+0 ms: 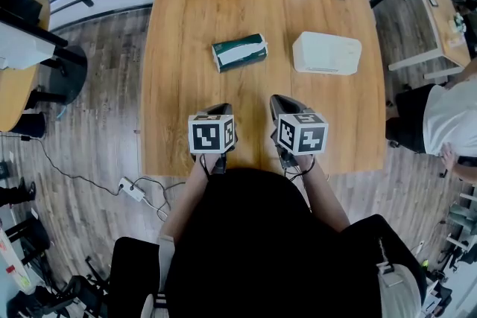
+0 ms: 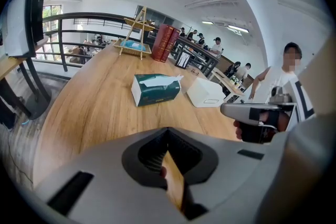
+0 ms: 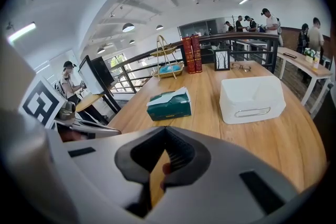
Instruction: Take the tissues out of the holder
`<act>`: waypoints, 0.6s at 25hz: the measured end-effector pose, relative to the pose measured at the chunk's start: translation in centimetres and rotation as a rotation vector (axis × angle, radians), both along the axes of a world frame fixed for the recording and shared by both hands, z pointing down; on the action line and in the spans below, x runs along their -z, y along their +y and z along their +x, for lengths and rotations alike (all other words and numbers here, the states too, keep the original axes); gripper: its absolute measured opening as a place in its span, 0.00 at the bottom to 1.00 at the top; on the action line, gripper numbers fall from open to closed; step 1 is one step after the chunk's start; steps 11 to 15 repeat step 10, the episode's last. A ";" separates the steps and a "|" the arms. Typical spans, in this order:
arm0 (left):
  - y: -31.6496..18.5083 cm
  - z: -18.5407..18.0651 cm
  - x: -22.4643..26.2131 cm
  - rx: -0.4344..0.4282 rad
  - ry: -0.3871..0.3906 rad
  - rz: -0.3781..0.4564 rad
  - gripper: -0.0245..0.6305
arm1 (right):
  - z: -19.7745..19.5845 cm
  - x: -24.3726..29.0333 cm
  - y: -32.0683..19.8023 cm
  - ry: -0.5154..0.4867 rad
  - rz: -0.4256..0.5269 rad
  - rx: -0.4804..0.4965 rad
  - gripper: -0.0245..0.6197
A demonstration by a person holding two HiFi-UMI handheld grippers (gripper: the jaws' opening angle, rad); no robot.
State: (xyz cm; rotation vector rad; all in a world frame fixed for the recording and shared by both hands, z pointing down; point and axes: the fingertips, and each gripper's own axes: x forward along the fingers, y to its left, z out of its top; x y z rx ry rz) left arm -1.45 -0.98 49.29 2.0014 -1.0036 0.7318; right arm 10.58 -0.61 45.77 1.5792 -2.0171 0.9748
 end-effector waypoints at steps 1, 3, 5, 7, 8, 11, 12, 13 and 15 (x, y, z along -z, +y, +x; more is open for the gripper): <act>0.1 0.0 0.0 -0.001 0.000 -0.001 0.05 | 0.1 0.0 0.1 0.001 -0.001 -0.001 0.05; 0.2 0.0 -0.1 -0.001 0.001 -0.002 0.05 | 0.2 -0.1 0.3 0.001 -0.003 -0.001 0.05; 0.1 0.0 0.0 -0.002 0.001 -0.001 0.05 | 0.2 -0.2 0.3 0.003 -0.007 0.000 0.05; 0.0 0.0 0.0 -0.002 0.001 -0.001 0.05 | 0.2 -0.2 0.3 0.003 -0.009 0.003 0.05; 0.0 0.0 -0.1 -0.002 0.001 -0.003 0.05 | 0.1 -0.2 0.2 0.002 -0.010 0.006 0.05; 0.0 0.0 -0.2 -0.001 0.000 -0.007 0.05 | -0.1 -0.3 0.1 -0.002 -0.010 0.010 0.05; 0.0 0.0 -0.2 -0.001 0.000 -0.007 0.05 | -0.1 -0.3 0.1 -0.002 -0.010 0.010 0.05; 0.0 0.0 -0.2 -0.001 0.000 -0.007 0.05 | -0.1 -0.3 0.1 -0.002 -0.010 0.010 0.05; 0.0 0.0 -0.2 -0.001 0.000 -0.007 0.05 | -0.1 -0.3 0.1 -0.002 -0.010 0.010 0.05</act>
